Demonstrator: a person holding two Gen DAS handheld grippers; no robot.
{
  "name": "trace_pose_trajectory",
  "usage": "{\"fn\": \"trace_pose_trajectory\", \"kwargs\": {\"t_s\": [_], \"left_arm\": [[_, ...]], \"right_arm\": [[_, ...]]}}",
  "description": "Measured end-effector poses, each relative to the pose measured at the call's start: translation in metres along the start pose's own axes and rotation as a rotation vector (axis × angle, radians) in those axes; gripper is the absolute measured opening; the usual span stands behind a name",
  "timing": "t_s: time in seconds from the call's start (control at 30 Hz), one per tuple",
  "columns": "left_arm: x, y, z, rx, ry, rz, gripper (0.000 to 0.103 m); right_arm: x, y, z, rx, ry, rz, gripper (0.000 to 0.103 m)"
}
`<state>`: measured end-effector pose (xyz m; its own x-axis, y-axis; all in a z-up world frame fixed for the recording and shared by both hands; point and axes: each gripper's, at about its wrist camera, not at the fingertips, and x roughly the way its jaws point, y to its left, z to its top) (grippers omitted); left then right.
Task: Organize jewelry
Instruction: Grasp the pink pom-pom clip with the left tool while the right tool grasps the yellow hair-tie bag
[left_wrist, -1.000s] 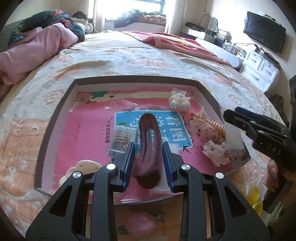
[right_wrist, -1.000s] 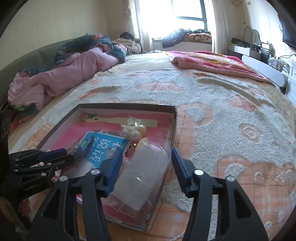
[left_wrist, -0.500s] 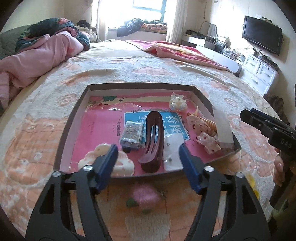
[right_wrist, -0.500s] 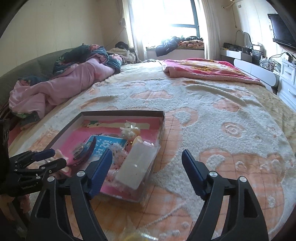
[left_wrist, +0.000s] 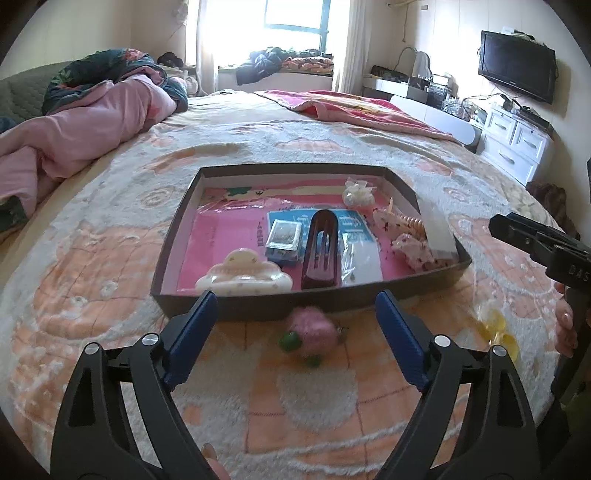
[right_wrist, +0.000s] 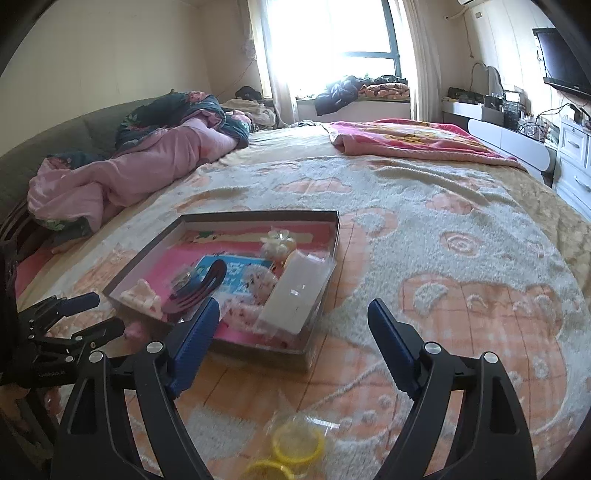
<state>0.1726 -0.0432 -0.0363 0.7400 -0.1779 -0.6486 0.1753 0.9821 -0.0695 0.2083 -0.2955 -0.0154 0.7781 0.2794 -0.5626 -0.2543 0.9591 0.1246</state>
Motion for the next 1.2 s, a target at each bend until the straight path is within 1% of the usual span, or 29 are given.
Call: {"fn": "trace_pose_trajectory", "kwargs": {"t_s": [0.3, 0.5, 0.73, 0.8, 0.87, 0.9, 0.93, 1.0, 1.03, 1.07, 1.1, 1.13, 1.2], "left_arm": [[0.003, 0.003, -0.015, -0.001, 0.033, -0.013, 0.08], [0.014, 0.005, -0.02, -0.023, 0.058, -0.032, 0.08], [0.025, 0.01, -0.021, -0.066, 0.071, -0.055, 0.079], [0.026, 0.012, -0.021, -0.084, 0.073, -0.067, 0.069], [0.028, 0.013, -0.021, -0.095, 0.079, -0.082, 0.066], [0.029, 0.013, -0.022, -0.096, 0.081, -0.089, 0.062], [0.03, 0.012, -0.023, -0.095, 0.084, -0.093, 0.059], [0.034, 0.009, -0.024, -0.09, 0.095, -0.101, 0.042], [0.035, 0.008, -0.024, -0.085, 0.1, -0.103, 0.038], [0.037, 0.006, -0.024, -0.078, 0.107, -0.104, 0.03], [0.037, 0.005, -0.025, -0.072, 0.109, -0.105, 0.026], [0.037, 0.004, -0.025, -0.07, 0.109, -0.106, 0.026], [0.036, 0.005, -0.025, -0.07, 0.108, -0.112, 0.021]], "right_arm": [[-0.013, 0.001, -0.026, 0.022, 0.04, 0.003, 0.083], [-0.012, -0.003, -0.048, 0.05, 0.103, -0.007, 0.083], [-0.01, -0.004, -0.07, 0.081, 0.169, 0.011, 0.083], [-0.007, -0.003, -0.073, 0.087, 0.186, 0.018, 0.083], [-0.004, -0.002, -0.075, 0.087, 0.205, 0.017, 0.083], [-0.001, -0.001, -0.078, 0.083, 0.215, 0.012, 0.083], [0.001, -0.001, -0.079, 0.08, 0.222, 0.008, 0.078], [0.004, 0.002, -0.082, 0.063, 0.237, -0.006, 0.071], [0.005, 0.005, -0.083, 0.048, 0.239, -0.011, 0.062], [0.006, 0.007, -0.084, 0.032, 0.241, -0.011, 0.056], [0.006, 0.01, -0.084, 0.01, 0.244, -0.005, 0.049], [0.006, 0.012, -0.085, -0.005, 0.242, -0.009, 0.044], [0.004, 0.017, -0.085, -0.024, 0.235, 0.008, 0.039]]}}
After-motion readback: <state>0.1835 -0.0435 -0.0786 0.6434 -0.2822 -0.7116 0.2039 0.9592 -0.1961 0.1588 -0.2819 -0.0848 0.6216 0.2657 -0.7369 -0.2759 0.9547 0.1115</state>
